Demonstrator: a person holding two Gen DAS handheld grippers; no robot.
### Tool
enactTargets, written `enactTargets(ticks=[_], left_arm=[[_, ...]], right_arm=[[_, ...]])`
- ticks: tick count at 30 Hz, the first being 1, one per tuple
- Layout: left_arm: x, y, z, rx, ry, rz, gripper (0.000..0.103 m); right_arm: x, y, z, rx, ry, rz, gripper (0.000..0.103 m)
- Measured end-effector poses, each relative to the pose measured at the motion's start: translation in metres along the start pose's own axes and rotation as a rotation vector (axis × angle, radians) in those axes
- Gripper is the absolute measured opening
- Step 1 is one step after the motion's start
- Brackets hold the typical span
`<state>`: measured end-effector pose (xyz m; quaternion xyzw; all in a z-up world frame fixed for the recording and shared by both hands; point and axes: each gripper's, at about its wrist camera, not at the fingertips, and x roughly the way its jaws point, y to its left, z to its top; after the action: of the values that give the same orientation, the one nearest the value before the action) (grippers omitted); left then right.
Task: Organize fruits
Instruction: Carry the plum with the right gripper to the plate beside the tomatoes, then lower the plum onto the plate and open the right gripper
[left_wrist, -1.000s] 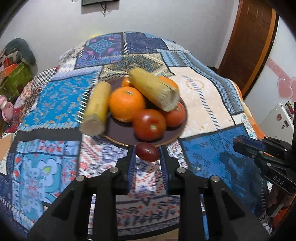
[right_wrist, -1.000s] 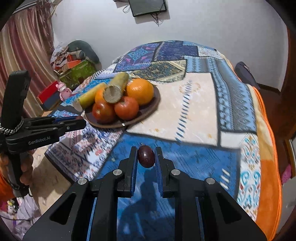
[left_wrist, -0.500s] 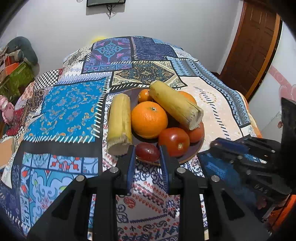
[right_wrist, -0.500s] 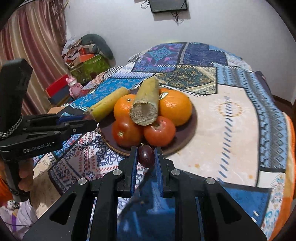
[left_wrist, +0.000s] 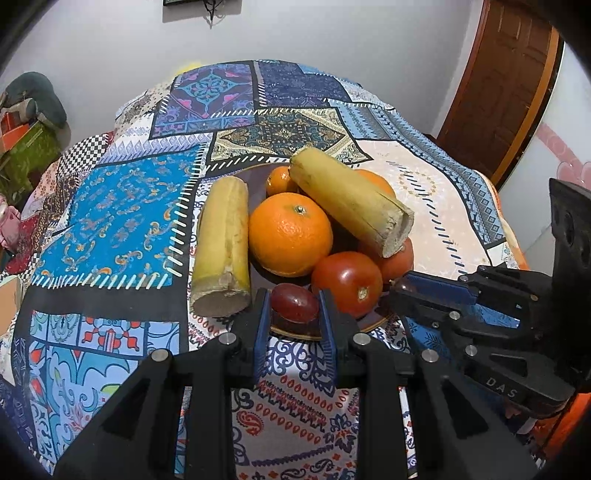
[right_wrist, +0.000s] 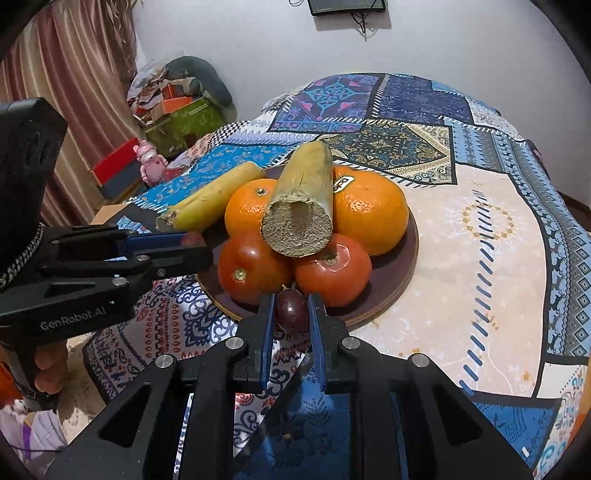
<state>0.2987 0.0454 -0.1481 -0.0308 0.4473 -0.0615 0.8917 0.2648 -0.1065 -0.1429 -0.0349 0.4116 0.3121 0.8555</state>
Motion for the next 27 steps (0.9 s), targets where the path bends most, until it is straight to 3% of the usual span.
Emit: enactTargets(ticks=[20, 27], left_arm=[[0.0103, 0.0038, -0.0018, -0.04, 0.018, 0.008, 0.027], [0.0062, 0.0025, -0.0048, -0.036, 0.02, 0.005, 0.032]], right_arm=[[0.0075, 0.0003, -0.0015, 0.023, 0.012, 0.026, 0.017], [0.0057, -0.001, -0.0013, 0.033, 0.011, 0.021, 0.022]])
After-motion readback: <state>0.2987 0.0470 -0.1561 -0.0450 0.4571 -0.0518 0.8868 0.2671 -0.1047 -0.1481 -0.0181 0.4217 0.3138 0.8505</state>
